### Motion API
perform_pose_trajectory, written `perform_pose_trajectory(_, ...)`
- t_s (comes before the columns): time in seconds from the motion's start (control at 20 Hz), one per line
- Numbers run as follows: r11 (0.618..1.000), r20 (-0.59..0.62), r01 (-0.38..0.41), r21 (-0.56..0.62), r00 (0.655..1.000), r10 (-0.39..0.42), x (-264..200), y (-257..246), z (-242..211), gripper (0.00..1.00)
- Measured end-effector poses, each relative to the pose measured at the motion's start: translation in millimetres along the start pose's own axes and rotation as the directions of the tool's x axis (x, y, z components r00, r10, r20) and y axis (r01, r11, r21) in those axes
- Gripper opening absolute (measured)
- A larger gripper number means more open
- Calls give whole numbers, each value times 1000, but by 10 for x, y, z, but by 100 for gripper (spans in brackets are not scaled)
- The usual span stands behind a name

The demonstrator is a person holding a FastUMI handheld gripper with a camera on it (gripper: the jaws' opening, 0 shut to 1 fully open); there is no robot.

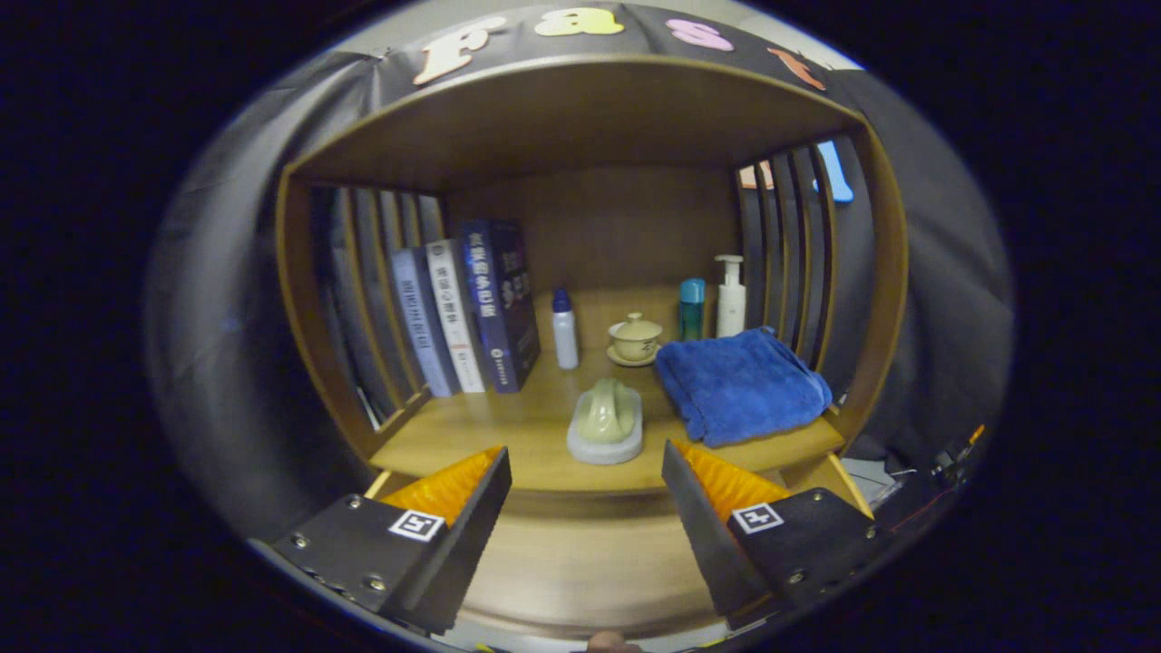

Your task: Pull open the drawer, take out the items inside it, and place them on the countertop above the cabinet.

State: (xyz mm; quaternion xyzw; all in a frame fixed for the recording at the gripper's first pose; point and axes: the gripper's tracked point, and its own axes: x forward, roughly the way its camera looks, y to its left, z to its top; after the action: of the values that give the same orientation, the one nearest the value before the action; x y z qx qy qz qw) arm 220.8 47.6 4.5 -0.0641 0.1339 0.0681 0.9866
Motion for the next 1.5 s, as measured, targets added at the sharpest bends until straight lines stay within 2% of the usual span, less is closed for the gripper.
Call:
perform_pose_trajectory(0.15,999,53,-33,-25,998,34,-510,159,-67,99)
perform_pose_trajectory(0.35,998,69,-69,-7,995,69,-1054,339,-495,99)
perform_pose_trajectory(0.55,1000,95,-27,4,995,26,-1297,255,-949,99)
perform_pose_trajectory(0.75,998,91,-57,41,994,53,-1281,245,-1453,99)
perform_pose_trajectory(0.95,999,76,-25,30,997,22,-1270,51,-1921,99)
perform_pose_trajectory(1.2,1000,69,-21,-12,997,21,-1152,21,-2180,99)
perform_pose_trajectory(1.5,999,81,13,-39,997,-10,-809,-9,-2104,99)
